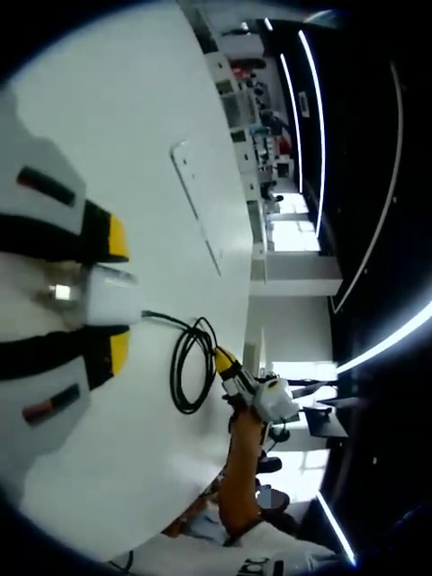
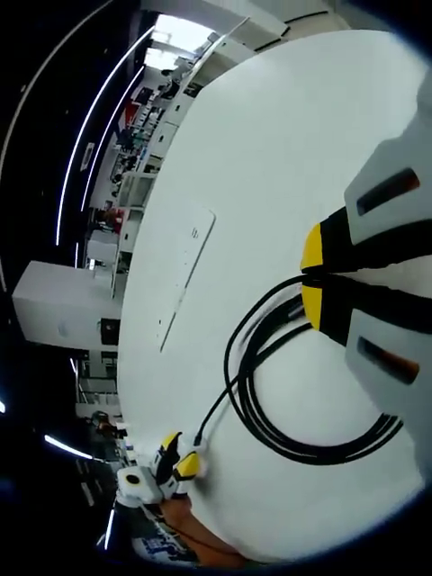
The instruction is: Plug the desk Type‑C cable into the charger adapter.
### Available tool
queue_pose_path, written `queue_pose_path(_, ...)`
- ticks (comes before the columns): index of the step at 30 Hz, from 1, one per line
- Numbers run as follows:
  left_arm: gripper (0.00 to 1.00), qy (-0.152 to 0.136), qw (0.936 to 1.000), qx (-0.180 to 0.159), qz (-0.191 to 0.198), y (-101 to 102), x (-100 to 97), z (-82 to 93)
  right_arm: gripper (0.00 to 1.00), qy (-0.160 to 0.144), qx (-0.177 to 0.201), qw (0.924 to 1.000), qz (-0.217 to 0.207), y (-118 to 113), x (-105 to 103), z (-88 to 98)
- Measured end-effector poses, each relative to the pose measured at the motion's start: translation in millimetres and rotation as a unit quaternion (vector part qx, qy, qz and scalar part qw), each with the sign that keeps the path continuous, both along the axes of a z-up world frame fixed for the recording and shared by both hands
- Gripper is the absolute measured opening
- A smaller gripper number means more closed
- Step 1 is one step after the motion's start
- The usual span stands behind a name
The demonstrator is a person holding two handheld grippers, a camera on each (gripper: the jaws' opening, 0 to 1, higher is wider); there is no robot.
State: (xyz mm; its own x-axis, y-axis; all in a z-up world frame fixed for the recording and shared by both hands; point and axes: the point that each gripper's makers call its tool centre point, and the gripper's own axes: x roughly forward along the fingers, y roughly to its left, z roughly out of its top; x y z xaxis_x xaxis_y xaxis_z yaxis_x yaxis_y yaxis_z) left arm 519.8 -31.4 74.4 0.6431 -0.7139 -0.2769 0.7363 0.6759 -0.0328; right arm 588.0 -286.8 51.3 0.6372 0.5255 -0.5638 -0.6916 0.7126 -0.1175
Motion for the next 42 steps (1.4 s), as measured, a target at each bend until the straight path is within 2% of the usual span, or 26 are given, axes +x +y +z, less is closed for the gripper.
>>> queue_pose_path(13, 0.27, 0.001, 0.9999, -0.009, 0.005, 2, 0.7, 1.6, 0.03, -0.004, -0.002, 1.0, 0.004, -1, 4, -0.6)
queue_pose_path(18, 0.32, 0.003, 0.9999, -0.013, 0.002, 3, -2.0, 2.7, 0.09, -0.017, 0.019, 0.9997, -0.005, -3, 8, 6.1)
queue_pose_path(21, 0.44, 0.012, 0.9998, -0.014, 0.001, 4, -4.3, 0.7, 0.17, -0.028, 0.055, 0.998, -0.011, -4, 12, 13.3)
queue_pose_path(24, 0.47, 0.013, 0.9998, -0.016, 0.005, 7, -6.1, 0.2, 0.26, -0.054, 0.092, 0.9942, -0.011, -2, 14, 22.5)
queue_pose_path(28, 0.57, 0.008, 0.9994, -0.026, 0.02, 12, -5.2, 3.0, 0.31, -0.09, 0.125, 0.9881, -0.008, 0, 13, 32.8)
queue_pose_path(29, 0.64, 0.002, 0.9993, -0.025, 0.026, 13, -3.5, 3.8, 0.33, -0.097, 0.136, 0.986, -0.007, 1, 12, 35.6)
queue_pose_path(30, 0.71, -0.004, 0.9987, -0.03, 0.041, 16, -0.3, 5.3, 0.36, -0.103, 0.142, 0.9845, -0.006, 1, 12, 37.0)
queue_pose_path(32, 0.81, -0.008, 0.998, -0.04, 0.049, 18, 0.6, 7.6, 0.42, -0.117, 0.153, 0.9813, -0.008, 1, 11, 38.7)
queue_pose_path(34, 0.84, -0.017, 0.9959, -0.059, 0.066, 21, 2.6, 12.6, 0.48, -0.126, 0.159, 0.9791, -0.008, 1, 9, 39.1)
queue_pose_path(37, 0.87, -0.045, 0.9932, -0.073, 0.08, 25, 2.6, 21.3, 0.49, -0.141, 0.174, 0.9745, -0.005, 2, 5, 41.4)
queue_pose_path(42, 1.0, -0.04, 0.9883, -0.094, 0.113, 36, 5.7, 24.1, 0.53, -0.161, 0.189, 0.9686, 0.004, 8, -3, 46.7)
